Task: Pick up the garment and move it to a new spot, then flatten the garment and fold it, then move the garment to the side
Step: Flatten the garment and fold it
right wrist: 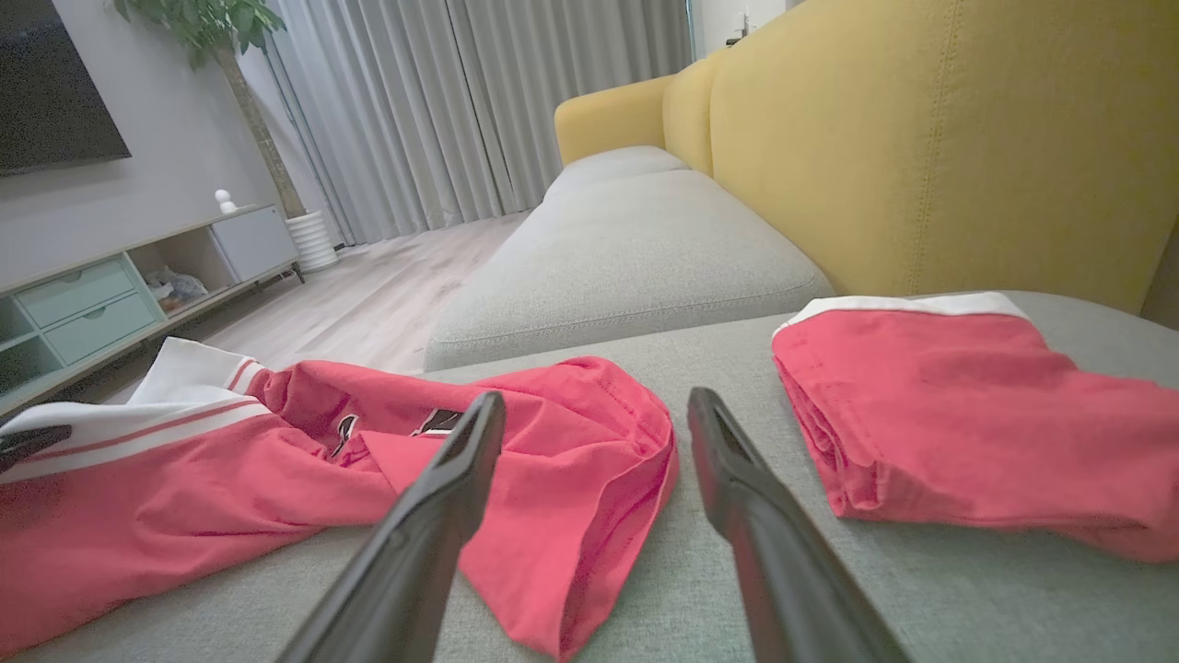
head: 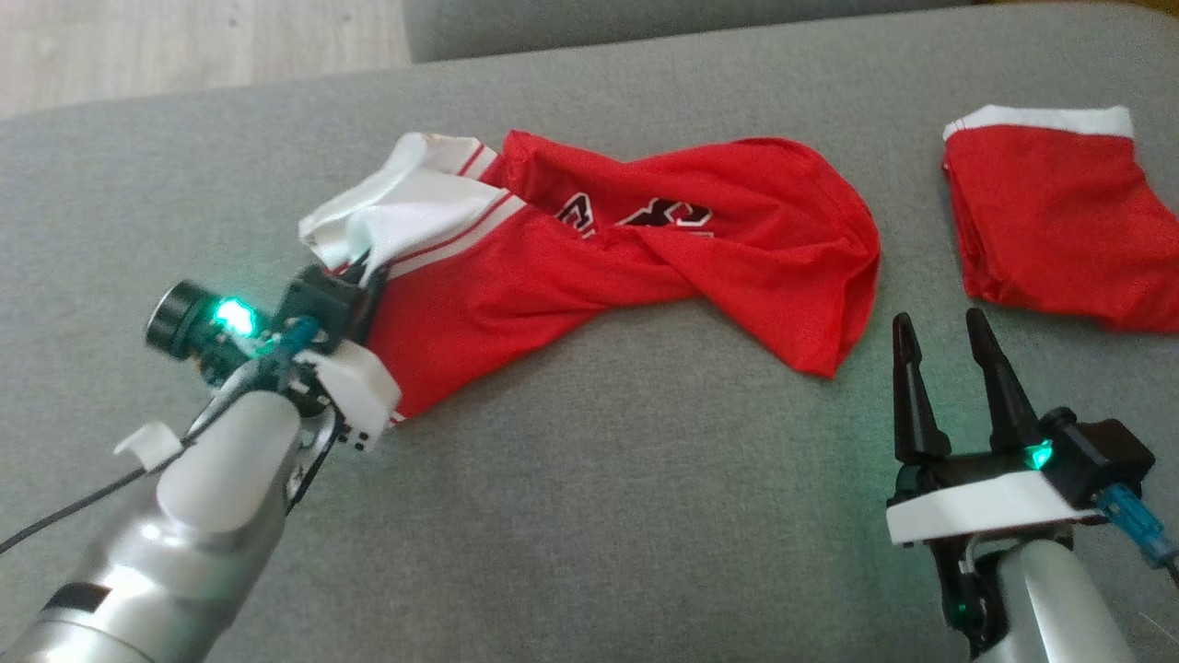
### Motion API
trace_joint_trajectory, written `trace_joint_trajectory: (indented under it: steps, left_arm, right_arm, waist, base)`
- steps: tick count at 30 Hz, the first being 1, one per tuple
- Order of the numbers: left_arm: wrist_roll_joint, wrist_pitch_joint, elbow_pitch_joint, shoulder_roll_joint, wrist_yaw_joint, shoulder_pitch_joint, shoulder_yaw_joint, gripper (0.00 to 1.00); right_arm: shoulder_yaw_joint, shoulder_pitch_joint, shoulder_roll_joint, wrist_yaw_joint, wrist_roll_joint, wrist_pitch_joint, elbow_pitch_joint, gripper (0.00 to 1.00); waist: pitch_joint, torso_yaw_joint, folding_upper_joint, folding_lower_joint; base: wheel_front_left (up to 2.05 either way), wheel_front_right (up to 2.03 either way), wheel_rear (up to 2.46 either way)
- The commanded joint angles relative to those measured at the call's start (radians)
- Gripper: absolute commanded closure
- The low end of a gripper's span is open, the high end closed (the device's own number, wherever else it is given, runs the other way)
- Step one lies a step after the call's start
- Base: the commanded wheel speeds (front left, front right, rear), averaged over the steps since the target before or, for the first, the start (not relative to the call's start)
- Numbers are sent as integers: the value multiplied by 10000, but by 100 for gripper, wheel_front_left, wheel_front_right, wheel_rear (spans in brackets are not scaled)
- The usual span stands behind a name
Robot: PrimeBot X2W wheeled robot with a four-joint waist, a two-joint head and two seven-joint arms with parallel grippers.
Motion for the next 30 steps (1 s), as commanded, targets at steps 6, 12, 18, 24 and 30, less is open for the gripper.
trace_joint_trajectory:
  steps: [6,12,18,24,30]
  left_arm:
    - [839,179,-1478,576,-45,-117,-655,100]
    - [1197,1095,-3193,824,-27,989,-1579,100]
    - [1190,2120,-4491,1012,183,1951,-2135,0]
    - [1172,2424,-5379,1119,237,2449,-2465,0]
    - [465,2232,-6055,1109,699,2886,-1932,0]
  right_arm:
    - [86,60,-47,-7,20,-107,-139,0]
    - [1,185,-47,-7,71,-107,-72,0]
    - [8,265,-47,-7,127,-107,24,0]
    - [3,307,-47,-7,118,-107,77,0]
    - [27,306,-47,-7,106,-107,91,0]
  waist:
    - [-591,571,0,0]
    - [-915,1009,0,0]
    - [-1121,1327,0,0]
    - [-1241,1512,0,0]
    - [-1303,1596,0,0]
  base:
    - [0,0,0]
    - [0,0,0]
    - [0,0,0]
    - [0,0,0]
    - [0,0,0]
